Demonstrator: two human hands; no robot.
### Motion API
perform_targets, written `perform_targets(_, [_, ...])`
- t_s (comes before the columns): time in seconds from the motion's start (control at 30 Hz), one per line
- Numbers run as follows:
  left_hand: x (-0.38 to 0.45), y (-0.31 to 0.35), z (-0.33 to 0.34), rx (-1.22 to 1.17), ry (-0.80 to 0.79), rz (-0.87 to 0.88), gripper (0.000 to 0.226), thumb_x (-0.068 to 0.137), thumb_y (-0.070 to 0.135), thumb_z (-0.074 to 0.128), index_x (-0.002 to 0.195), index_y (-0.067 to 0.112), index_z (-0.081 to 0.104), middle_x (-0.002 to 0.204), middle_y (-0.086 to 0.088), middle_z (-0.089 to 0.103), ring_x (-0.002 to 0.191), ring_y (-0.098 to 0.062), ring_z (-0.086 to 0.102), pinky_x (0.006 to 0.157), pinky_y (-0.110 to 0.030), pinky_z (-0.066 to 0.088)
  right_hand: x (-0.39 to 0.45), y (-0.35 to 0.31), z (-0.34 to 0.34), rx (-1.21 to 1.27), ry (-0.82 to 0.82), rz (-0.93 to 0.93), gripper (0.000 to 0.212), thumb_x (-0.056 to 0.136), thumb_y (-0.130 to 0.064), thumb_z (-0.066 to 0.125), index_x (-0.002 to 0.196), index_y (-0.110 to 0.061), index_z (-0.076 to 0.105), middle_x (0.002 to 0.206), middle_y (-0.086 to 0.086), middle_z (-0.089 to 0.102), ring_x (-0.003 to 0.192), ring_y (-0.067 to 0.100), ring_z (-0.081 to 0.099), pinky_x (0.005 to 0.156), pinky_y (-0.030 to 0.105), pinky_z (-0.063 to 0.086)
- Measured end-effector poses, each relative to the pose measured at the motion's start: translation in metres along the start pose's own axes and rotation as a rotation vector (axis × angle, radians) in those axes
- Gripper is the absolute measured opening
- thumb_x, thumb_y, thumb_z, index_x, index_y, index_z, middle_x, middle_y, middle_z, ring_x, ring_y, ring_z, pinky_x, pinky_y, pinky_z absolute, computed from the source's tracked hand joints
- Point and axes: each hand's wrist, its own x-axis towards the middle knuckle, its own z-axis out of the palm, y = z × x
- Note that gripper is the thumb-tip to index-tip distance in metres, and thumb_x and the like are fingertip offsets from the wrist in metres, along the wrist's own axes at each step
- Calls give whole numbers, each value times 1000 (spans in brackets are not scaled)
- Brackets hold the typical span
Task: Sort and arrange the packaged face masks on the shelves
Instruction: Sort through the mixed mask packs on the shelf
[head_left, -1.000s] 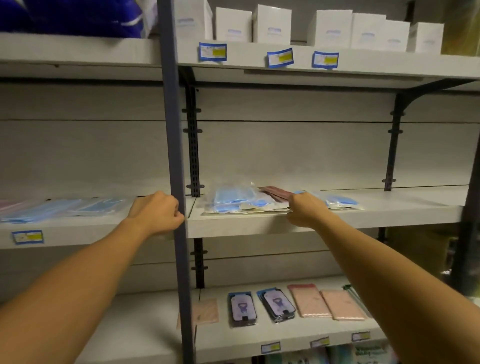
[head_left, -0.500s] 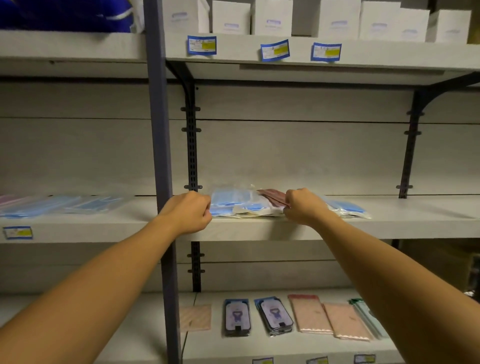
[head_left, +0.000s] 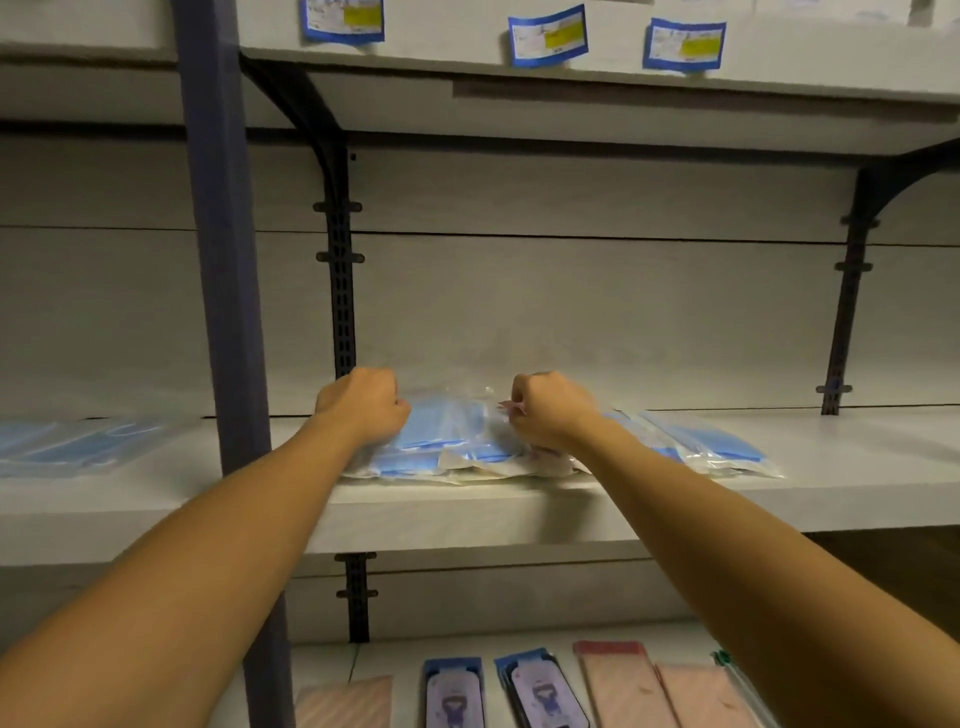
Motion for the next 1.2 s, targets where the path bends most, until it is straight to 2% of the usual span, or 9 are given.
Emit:
perform_targets(0.13, [27, -3, 18, -6, -68, -83, 36, 92, 51, 54, 105, 18, 59, 103, -4, 62, 92, -27, 62, 77, -36, 54, 25, 2, 17, 19, -28, -27, 26, 94, -29, 53, 112, -13, 62, 115, 12, 63, 97, 33, 61, 77, 36, 50])
perform_targets(0.27, [40, -7, 36, -30, -3, -219, 49, 87, 62, 54, 81, 14, 64, 84, -2, 62, 79, -24, 62, 66, -30, 51, 50, 4, 28, 63, -88, -30, 39, 92, -42, 54, 122, -19, 63, 127, 8, 61, 110, 31, 60, 91, 41, 52])
perform_targets(0.37, [40, -10, 47, 8, 56, -265, 57, 85, 66, 51, 88, 13, 69, 96, -4, 63, 88, -26, 62, 71, -34, 54, 61, 6, 34, 89, -162, -38, 52, 91, -57, 50, 133, -28, 62, 137, 6, 55, 121, 31, 55, 101, 44, 47])
perform_targets(0.53, [41, -14, 64, -99, 15, -349, 50, 80, 63, 59, 88, 16, 71, 97, -3, 68, 85, -23, 64, 66, -28, 52, 74, 14, 53, 158, -205, -73, 43, 93, -65, 48, 124, -43, 68, 128, 4, 55, 122, 27, 53, 105, 41, 43])
perform_targets(0.7, [46, -9, 66, -163, 69, -285, 19, 87, 40, 69, 95, 25, 76, 99, 2, 71, 92, -23, 66, 73, -30, 54, 82, 25, 59, 311, -155, -64, 26, 89, -54, 65, 105, -39, 78, 113, -7, 73, 102, 18, 63, 90, 32, 52])
perform_targets(0.87, [48, -11, 66, -336, 246, -211, 9, 95, 29, 62, 100, 24, 67, 91, -3, 69, 85, -29, 63, 74, -37, 55, 83, 25, 62, 404, -37, -25, 17, 92, -37, 68, 102, -31, 81, 106, -8, 76, 97, 17, 65, 85, 33, 54])
perform_targets(0.97, [49, -13, 66, -416, 296, -219, 12, 103, 27, 51, 103, 16, 54, 79, -7, 59, 71, -25, 56, 60, -34, 45, 86, 25, 62, 547, 43, 26, 15, 92, -30, 69, 97, -27, 82, 99, -7, 77, 91, 15, 66, 82, 32, 56])
perform_targets(1.1, [54, -15, 67, -568, 279, -229, 19, 106, 22, 49, 119, 9, 51, 96, -15, 57, 69, -17, 48, 57, -27, 36, 87, 26, 61, 727, 178, 95, 16, 92, -21, 67, 89, -19, 82, 81, -1, 77, 81, 12, 67, 72, 23, 53])
perform_targets(1.2, [52, -13, 62, -719, 296, -253, 28, 105, 21, 53, 130, 10, 49, 95, -10, 56, 69, -11, 49, 54, -18, 38, 93, 27, 63, 987, 180, 247, 16, 89, -24, 73, 101, -14, 77, 73, 4, 73, 66, 17, 66, 64, 26, 51])
